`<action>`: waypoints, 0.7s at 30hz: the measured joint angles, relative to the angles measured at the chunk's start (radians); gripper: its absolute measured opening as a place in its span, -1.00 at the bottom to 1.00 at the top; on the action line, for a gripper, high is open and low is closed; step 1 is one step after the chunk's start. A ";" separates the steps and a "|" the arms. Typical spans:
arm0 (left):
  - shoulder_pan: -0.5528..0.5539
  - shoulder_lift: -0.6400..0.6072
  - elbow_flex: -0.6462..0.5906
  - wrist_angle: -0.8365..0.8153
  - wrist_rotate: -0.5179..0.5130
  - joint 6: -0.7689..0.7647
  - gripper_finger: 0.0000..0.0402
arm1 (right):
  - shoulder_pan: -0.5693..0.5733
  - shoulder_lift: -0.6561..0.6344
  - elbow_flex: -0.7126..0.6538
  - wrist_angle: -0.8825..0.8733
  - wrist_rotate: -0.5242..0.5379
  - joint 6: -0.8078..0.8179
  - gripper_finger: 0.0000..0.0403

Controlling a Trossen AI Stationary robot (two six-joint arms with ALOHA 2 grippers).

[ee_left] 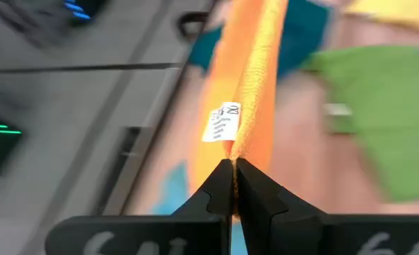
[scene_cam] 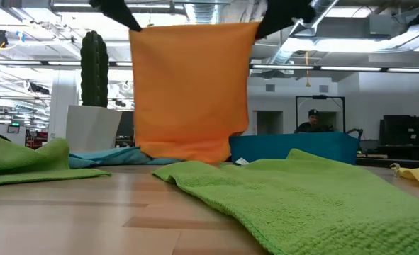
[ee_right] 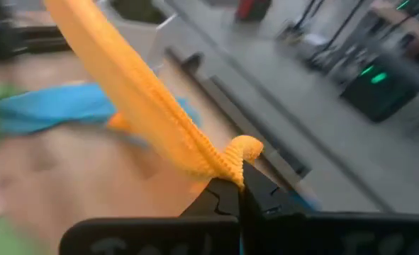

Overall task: Fold microfiber towels
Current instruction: Fold the orange microfiber towel

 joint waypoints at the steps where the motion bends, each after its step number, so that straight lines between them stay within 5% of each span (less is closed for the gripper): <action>1: -0.028 0.004 0.000 -0.013 0.020 -0.045 -1.00 | 0.031 0.000 0.000 -0.039 -0.003 0.057 -0.95; 9: -0.280 0.081 0.000 -0.040 0.041 -0.297 -1.00 | 0.265 0.064 0.000 -0.161 -0.018 0.417 -0.95; 21: -0.541 0.348 0.000 -0.019 0.097 -0.609 -1.00 | 0.465 0.184 -0.001 -0.219 -0.249 0.740 -0.94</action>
